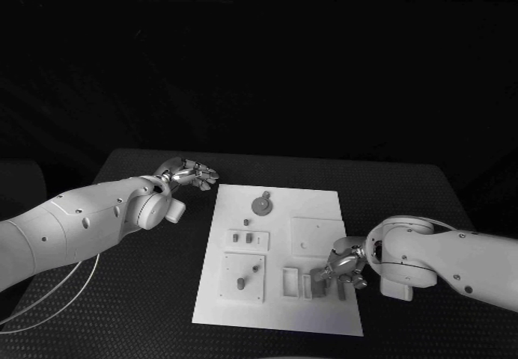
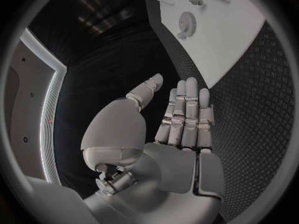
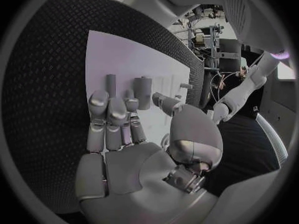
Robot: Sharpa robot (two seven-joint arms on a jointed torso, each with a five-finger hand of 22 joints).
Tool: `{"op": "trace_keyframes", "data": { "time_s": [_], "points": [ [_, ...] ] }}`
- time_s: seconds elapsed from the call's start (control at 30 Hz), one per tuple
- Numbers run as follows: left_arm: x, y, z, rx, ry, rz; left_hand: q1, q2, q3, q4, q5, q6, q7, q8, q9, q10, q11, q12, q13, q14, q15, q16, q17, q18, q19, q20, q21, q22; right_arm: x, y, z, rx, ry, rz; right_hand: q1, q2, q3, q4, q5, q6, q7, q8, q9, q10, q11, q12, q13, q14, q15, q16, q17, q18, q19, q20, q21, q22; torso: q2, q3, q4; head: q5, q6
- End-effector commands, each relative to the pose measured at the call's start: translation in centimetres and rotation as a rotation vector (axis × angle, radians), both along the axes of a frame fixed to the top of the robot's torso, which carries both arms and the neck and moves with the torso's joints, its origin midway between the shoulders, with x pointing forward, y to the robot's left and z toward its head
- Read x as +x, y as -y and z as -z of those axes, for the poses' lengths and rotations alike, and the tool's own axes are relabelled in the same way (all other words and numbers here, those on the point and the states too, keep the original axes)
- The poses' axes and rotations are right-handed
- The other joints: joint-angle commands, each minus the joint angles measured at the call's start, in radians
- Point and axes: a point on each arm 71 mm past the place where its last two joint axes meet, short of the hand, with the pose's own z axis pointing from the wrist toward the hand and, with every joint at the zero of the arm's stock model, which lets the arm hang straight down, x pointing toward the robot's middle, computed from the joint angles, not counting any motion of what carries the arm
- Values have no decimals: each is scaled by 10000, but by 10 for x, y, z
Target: Assemble the parts on the task board
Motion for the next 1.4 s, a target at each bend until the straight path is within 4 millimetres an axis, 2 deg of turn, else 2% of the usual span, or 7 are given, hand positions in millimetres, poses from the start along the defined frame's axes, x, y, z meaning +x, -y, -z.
{"op": "trace_keyframes", "data": {
  "time_s": [0.03, 0.43, 0.6, 0.73, 0.9, 1.03, 1.4],
  "points": [
    [0, 3, 0, -54, 3, 179, -70, 12, 19, 55, -34, -92, 3, 46, -17, -59, 8, -25, -12, 90, 3, -44, 10, -37, 65, -18, -49, 18, 0, -1, 5, -87, 64, 199, -14, -109, 28, 16, -56, -224, 284, 7, -13, 11, 34, -57, 15, 33, 58, -54, 18, 627, 22, 37, 44, 78, 3, -1, 8, -5, -2],
    [-1, 3, 0, -57, -30, 208, -92, 19, 14, 78, -37, -85, 2, 54, -17, -54, 7, -22, -10, 91, 4, -51, 20, -40, 67, -17, -54, 22, -8, -9, 20, -243, -410, 193, -216, -307, -152, 87, -55, -122, 254, 41, -40, 47, 5, -74, 48, 61, 31, -71, 54, 627, 64, 54, 66, 65, 3, -3, 2, 38, -50],
    [-1, 3, 0, -51, -38, 214, -98, 18, 12, 83, -38, -84, 1, 56, -17, -54, 7, -22, -10, 89, 5, -54, 22, -40, 67, -16, -55, 23, -7, -9, 22, -425, -220, 200, -154, -433, -317, -50, -54, -3, 218, 103, -27, 53, -29, -80, 72, 72, -1, -76, 79, 627, 75, 44, 84, 65, 5, -6, 3, 37, -59],
    [-1, 3, 0, -45, -38, 208, -103, 16, 10, 88, -40, -83, 0, 58, -18, -54, 7, -22, -10, 87, 5, -58, 24, -41, 65, -16, -57, 25, -8, -10, 22, -477, -156, 152, 101, -236, -553, -373, -51, 161, 159, 190, -4, 81, -88, -90, 107, 91, -53, -85, 115, 627, 83, 18, 103, 63, 1, -2, 6, 36, -54],
    [-1, 3, 0, -44, -37, 206, -106, 17, 9, 92, -40, -82, 0, 60, -18, -54, 6, -22, -10, 86, 6, -60, 26, -41, 65, -16, -59, 26, -7, -7, 22, -545, -4, 192, 791, 294, -754, -1251, -51, 392, 87, 309, 30, 143, -158, -119, 141, 109, -117, -109, 157, 627, 64, 2, 126, 69, 2, 0, 7, 38, -43],
    [-1, 2, 0, -39, -46, 199, -108, 19, 10, 95, -40, -82, -1, 61, -19, -53, 6, -22, -10, 85, 6, -62, 28, -41, 64, -16, -60, 27, -7, -6, 21, -493, 26, 242, 1187, 632, -474, -1605, -56, 574, 29, 391, 49, 191, -207, -163, 150, 122, -159, -142, 173, 627, 45, 10, 102, 49, 0, 3, 5, 38, -24],
    [-1, 3, 0, -31, -61, 199, -134, 28, 6, 125, -42, -83, -1, 66, -22, -56, 7, -24, -10, 83, 8, -73, 40, -43, 64, -15, -67, 33, -12, -7, 13, -12, -153, 378, 895, 689, -86, -1589, -58, 845, -34, 475, 42, 319, -264, -267, 162, 172, -203, -194, 213, 627, 80, 128, 121, 32, -5, 9, 0, 31, 24]
  ]
}}
